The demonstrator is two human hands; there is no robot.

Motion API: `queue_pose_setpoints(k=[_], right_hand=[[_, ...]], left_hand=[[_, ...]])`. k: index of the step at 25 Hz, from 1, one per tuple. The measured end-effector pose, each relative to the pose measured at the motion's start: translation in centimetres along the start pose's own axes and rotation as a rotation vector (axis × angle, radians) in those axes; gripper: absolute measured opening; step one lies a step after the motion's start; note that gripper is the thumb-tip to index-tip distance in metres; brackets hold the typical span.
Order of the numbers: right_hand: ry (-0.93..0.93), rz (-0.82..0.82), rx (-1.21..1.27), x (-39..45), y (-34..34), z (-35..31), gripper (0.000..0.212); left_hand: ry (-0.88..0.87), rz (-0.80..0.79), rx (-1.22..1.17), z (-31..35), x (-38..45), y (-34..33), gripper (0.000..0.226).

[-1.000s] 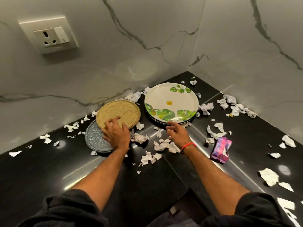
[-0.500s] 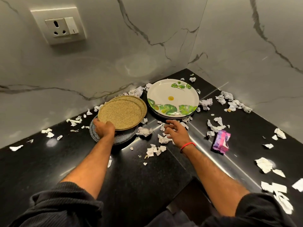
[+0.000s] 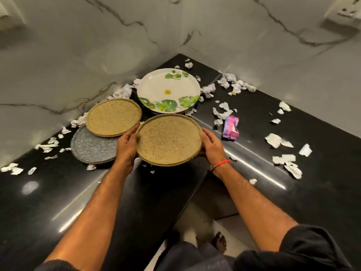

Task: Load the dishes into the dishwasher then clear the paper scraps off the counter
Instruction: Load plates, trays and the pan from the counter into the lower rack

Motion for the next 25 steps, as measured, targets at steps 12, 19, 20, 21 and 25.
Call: queue_pose_setpoints(k=[12, 19, 20, 21, 25], right_hand=[[0.169, 0.658, 0.255, -26.6, 24.2, 1.3, 0.040], [0.200, 1.081, 0.434, -52.0, 34.0, 11.5, 0.039], [0.206, 1.141, 0.492, -55.8, 34.6, 13.5, 0.038], [0.214, 1.206, 0.555, -59.5, 34.9, 15.3, 0.037], [0.112, 1.425, 0.714, -70.2, 34.5, 22.4, 0.035]], left_hand=[[0.051, -0.751, 0.236, -4.3, -16.4, -28.4, 0.027], [0.120, -1.309, 0.432, -11.3, -38.7, -41.8, 0.056], [0.130, -1.377, 0.457, -12.9, -42.4, -43.6, 0.061], [0.143, -1.428, 0.487, -14.5, -45.9, -45.0, 0.064], [0.159, -1.431, 0.764, -20.7, -56.0, -49.2, 0.042]])
Point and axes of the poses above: each hand's wrist, its own x-axis towards the middle knuckle, its own y-axis out of the back of the hand, z = x × y, the point moved 6 cm from there along x, towards the middle knuckle, and after that the axes turned 10 degrees about -z, right-handed, at the moved point
